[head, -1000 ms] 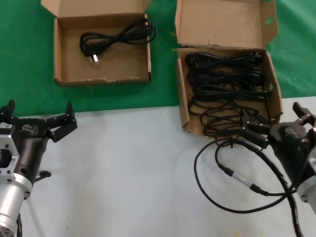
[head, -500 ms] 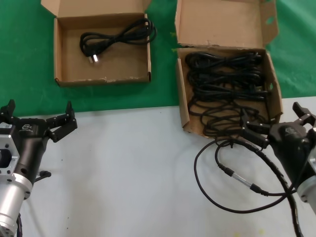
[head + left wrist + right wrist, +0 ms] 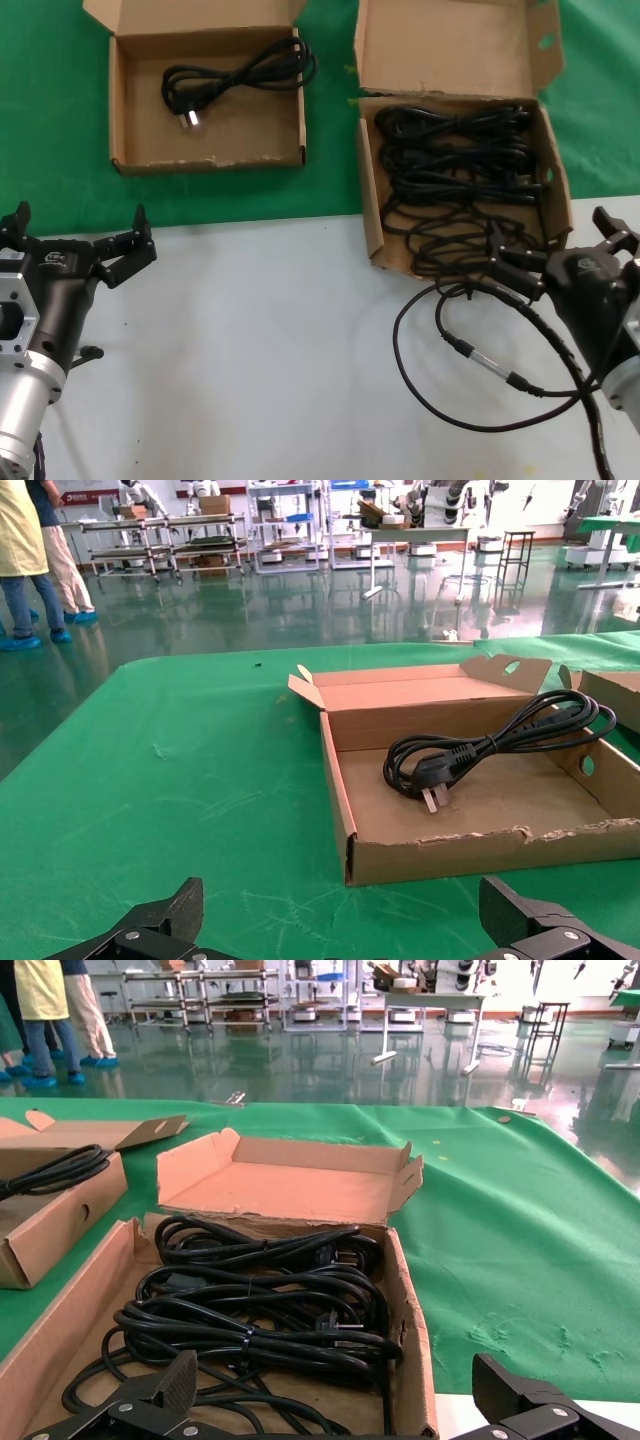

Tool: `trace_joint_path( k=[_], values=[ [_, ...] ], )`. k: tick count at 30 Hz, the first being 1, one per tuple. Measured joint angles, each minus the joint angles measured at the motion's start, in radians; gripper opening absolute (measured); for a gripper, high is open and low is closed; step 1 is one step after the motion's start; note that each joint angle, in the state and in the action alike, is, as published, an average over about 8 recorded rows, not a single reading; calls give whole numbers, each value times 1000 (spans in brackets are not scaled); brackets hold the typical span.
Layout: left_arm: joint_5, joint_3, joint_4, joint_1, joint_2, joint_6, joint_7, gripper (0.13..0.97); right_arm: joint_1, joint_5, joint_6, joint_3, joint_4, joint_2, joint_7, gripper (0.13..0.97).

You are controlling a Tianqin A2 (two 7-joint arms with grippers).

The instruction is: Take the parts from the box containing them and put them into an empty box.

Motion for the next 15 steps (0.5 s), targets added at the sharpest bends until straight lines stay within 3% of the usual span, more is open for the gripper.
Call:
trace_joint_path(
  k=[15],
  values=[
    [0, 0, 0, 0, 0, 0, 0, 966, 0, 0, 0, 0, 0, 0, 0, 966]
  ],
)
